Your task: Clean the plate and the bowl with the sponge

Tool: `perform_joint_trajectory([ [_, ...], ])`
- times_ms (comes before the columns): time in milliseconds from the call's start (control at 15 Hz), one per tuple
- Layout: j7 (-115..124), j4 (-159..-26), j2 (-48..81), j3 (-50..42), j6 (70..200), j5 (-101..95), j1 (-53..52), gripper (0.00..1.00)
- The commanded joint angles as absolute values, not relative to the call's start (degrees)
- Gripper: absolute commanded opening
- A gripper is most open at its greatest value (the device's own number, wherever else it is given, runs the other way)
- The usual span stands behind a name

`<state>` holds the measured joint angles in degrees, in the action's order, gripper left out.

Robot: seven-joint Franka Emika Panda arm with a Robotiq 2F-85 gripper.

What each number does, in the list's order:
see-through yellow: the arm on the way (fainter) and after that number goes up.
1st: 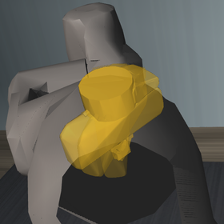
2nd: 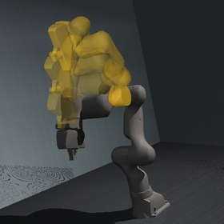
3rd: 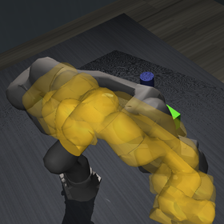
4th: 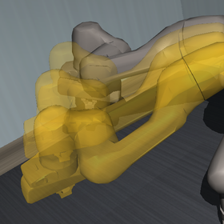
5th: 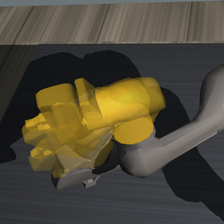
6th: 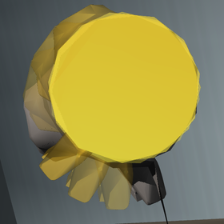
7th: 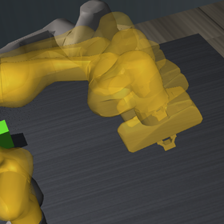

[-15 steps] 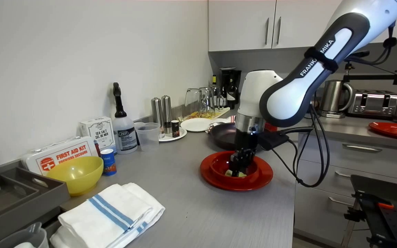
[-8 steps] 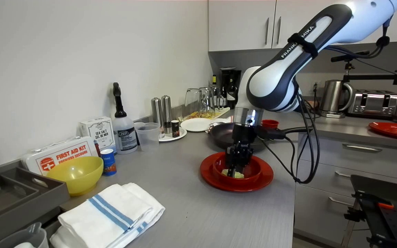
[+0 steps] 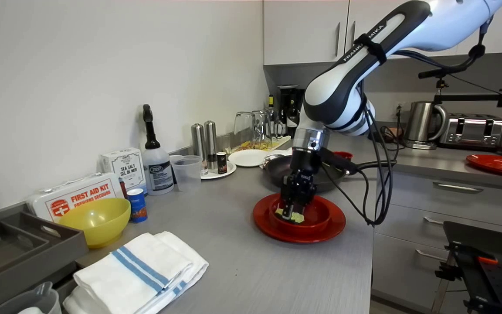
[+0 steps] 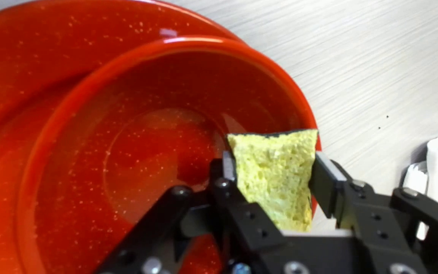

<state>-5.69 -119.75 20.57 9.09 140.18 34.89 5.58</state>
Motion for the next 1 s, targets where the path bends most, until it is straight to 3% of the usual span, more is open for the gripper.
perform_joint_trajectory([
  [0,-6.29,-118.47,22.52,7.83,143.18,36.57,4.79,0.25],
  [533,-4.68,-119.43,26.22,7.40,156.55,32.94,3.81,0.25],
  [933,10.86,-119.95,25.25,-2.61,150.03,11.73,-3.11,0.25],
])
